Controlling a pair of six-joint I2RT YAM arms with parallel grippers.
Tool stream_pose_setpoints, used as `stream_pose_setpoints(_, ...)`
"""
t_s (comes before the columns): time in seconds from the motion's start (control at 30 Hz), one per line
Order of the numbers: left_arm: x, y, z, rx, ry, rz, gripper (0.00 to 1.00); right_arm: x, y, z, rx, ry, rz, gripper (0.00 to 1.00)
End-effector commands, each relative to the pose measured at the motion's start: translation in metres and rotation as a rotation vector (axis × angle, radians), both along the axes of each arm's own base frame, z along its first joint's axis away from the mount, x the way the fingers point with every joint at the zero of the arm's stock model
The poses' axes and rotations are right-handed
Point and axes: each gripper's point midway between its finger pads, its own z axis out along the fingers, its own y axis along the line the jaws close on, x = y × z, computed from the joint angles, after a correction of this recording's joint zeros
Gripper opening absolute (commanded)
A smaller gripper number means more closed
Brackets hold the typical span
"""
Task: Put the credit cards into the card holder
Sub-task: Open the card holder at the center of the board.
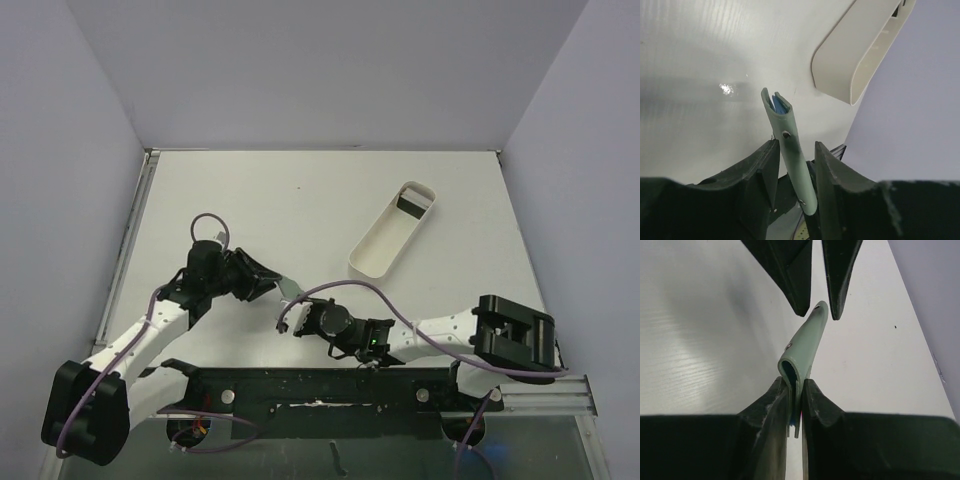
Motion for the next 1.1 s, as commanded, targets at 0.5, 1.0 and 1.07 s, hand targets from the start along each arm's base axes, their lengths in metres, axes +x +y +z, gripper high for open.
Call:
stream_pose_setpoints(0.5, -0.028, -0.023, 0.143, 0.149, -1.249, -0.555, 0.42, -0.017, -0.066, 0.107, 0.330, 0.702, 0.107, 0.00)
stream_pose_setpoints(1.0, -0.085, -0.061, 0.122, 0.095, -1.521, -1.044, 0.53, -0.049, -0.046, 0.133, 0.242, 0.834, 0.350, 0.00)
stream_pose_setpoints(1.07, -0.093, -0.066, 0.120, 0.076, -1.527, -1.090, 0.52, -0.046, -0.045, 0.132, 0.228, 0.837, 0.341, 0.00)
